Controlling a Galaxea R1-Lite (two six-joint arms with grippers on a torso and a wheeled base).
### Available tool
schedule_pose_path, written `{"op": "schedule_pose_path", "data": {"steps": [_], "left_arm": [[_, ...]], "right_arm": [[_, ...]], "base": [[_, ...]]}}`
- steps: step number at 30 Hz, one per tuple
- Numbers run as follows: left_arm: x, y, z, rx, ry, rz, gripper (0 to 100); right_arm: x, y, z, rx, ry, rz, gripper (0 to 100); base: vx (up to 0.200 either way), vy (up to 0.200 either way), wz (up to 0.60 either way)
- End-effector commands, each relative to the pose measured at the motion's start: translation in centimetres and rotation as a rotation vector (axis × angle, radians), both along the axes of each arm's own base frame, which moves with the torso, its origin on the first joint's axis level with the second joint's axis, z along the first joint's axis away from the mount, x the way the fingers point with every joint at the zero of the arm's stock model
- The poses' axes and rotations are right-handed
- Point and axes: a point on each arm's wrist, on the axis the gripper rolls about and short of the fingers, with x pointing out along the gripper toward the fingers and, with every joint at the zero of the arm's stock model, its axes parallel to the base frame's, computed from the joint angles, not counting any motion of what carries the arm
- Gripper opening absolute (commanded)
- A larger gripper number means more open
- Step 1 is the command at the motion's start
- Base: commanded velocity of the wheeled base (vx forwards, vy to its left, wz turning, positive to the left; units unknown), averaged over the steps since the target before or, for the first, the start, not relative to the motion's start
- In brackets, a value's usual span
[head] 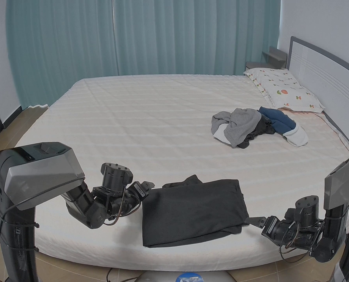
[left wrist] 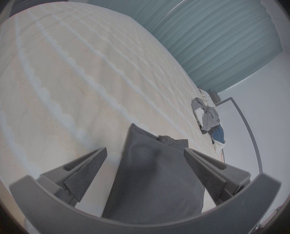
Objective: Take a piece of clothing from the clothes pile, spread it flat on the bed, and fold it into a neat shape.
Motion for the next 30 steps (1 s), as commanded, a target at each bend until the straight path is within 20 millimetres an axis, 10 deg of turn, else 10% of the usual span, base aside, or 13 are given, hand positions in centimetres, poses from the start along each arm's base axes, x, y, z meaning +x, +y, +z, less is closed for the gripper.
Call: {"op": "schedule_pose_path", "data": {"steps": [1,20,21,30], "left_arm": [[1.1,-0.5,-1.2,0.018,-0.006,-0.006,100],[3.0,-1.9,-3.1,0.088,-0.051,0.041,100],[3.0,-2.0,-3.2,0.09,-0.051,0.04,0],[3.2,-2.4,-3.5,0.112,-0.067,0.073,0]], "right_arm": [[-0.3,-0.1,-0.4,-0.014,0.022,-0.003,100],[-0.3,-0.1,-0.4,-0.011,0.02,-0.002,100],[-0.3,-0.1,-0.4,-0.011,0.02,-0.003,100],[-0.2,-0.3,-0.4,-0.006,0.022,-0.014,100]], "base": [[0.0,0.0,0.0],[0.0,0.0,0.0],[0.0,0.0,0.0],[0.0,0.0,0.0]]}}
